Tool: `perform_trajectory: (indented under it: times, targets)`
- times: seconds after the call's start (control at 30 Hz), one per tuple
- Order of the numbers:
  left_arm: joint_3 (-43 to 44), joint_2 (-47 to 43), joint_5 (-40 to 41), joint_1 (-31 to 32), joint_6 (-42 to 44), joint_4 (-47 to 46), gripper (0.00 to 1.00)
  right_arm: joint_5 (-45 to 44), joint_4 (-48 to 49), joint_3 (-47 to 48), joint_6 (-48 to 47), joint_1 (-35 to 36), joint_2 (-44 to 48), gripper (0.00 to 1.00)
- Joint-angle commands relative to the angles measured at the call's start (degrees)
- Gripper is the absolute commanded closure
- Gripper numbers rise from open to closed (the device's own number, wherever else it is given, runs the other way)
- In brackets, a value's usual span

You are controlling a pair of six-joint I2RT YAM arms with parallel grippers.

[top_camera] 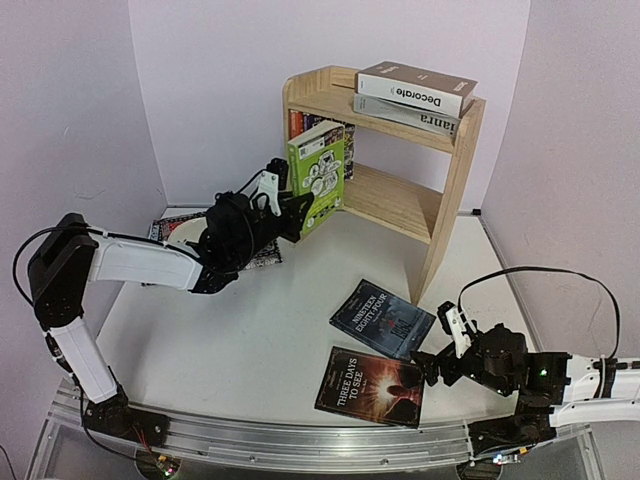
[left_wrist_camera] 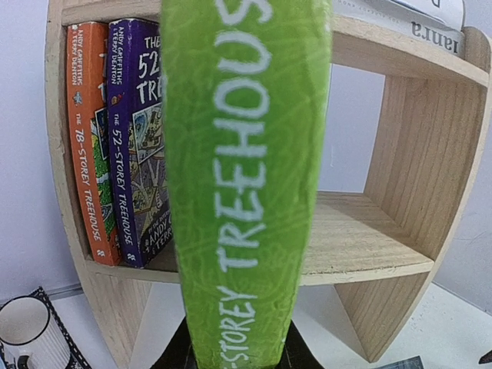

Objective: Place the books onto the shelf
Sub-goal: Place the book in the book pile on the shelf.

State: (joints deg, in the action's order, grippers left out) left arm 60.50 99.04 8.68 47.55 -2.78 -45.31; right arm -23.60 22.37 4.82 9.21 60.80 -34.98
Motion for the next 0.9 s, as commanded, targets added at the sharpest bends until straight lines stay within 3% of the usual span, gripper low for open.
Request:
perform_trajectory:
  times: [0.0, 0.63, 0.87]
  targets:
    - [0.99, -0.31, 0.37, -0.25, 2.14, -12.21, 1.00, -1.43, 1.84, 0.45, -0.51, -0.12, 0.79, 0.02]
    - [3.10, 2.93, 0.77, -0.27, 1.58, -13.17, 1.00, -1.38, 1.91, 0.54, -0.51, -0.11, 0.51, 0.02]
    - [6.07, 3.88, 1.94, -0.27, 1.72, -8.08, 1.00, -1.37, 1.91, 0.54, -0.51, -0.12, 0.46, 0.02]
